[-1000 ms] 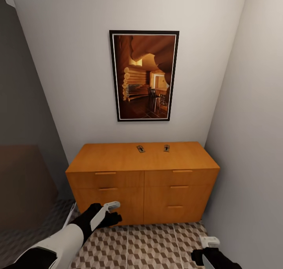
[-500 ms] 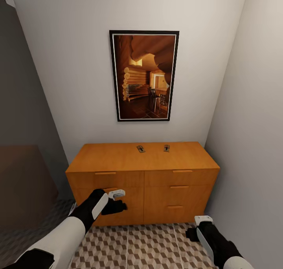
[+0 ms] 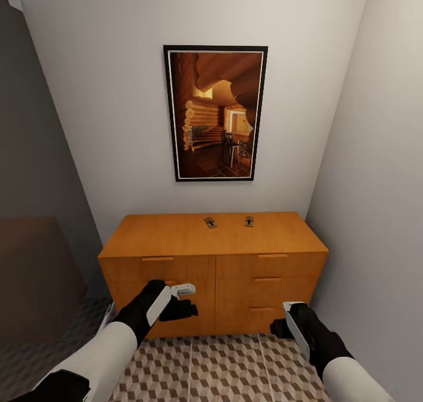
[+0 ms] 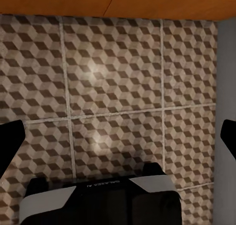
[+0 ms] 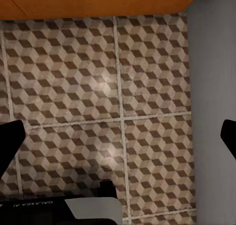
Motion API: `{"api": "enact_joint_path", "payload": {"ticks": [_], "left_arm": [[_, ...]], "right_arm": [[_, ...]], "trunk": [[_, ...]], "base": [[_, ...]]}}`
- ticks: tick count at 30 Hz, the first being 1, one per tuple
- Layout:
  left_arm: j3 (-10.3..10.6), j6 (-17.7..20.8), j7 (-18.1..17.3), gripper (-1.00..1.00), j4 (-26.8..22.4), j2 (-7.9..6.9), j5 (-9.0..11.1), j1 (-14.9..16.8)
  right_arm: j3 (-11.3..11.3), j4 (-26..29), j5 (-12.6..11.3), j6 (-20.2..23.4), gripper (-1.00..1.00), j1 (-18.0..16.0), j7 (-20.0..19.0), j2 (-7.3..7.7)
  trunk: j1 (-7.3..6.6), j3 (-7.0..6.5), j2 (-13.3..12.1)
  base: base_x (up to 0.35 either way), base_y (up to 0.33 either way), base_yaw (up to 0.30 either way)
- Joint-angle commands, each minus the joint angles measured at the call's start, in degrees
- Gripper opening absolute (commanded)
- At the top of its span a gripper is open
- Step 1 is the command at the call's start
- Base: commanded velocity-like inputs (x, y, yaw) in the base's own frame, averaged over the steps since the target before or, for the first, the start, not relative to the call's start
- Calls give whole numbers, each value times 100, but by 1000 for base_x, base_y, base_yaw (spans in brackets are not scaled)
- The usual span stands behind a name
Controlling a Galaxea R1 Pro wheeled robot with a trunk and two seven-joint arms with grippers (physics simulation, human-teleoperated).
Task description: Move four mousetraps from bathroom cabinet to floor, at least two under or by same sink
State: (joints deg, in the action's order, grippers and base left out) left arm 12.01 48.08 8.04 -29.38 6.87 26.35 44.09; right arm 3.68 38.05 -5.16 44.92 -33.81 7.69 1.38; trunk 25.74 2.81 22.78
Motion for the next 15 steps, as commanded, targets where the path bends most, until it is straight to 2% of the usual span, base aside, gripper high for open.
{"api": "enact_joint_path", "payload": {"ticks": [1,5,6,8,15], "left_arm": [[26,17,55,100,-8,-3,59,5],[26,34,325,100,-11,50,61,48],[26,34,325,100,-11,50,61,48],[26,43,468,100,-13,68,67,110],[22,63,587,100,-15,82,74,351]], "right_arm": [[37,7,-55,27,100,-8,48,7],[36,24,-46,247,100,-352,63,-103],[36,24,-46,247,100,-352,63,-103],[36,30,-42,411,100,-583,69,-196],[36,10,-33,688,100,-1030,82,-395]], "trunk": [[4,14,14],[4,14,14],[4,14,14],[4,14,14],[4,14,14]], "base": [[0,0,0],[0,0,0],[0,0,0],[0,0,0],[0,0,0]]}}
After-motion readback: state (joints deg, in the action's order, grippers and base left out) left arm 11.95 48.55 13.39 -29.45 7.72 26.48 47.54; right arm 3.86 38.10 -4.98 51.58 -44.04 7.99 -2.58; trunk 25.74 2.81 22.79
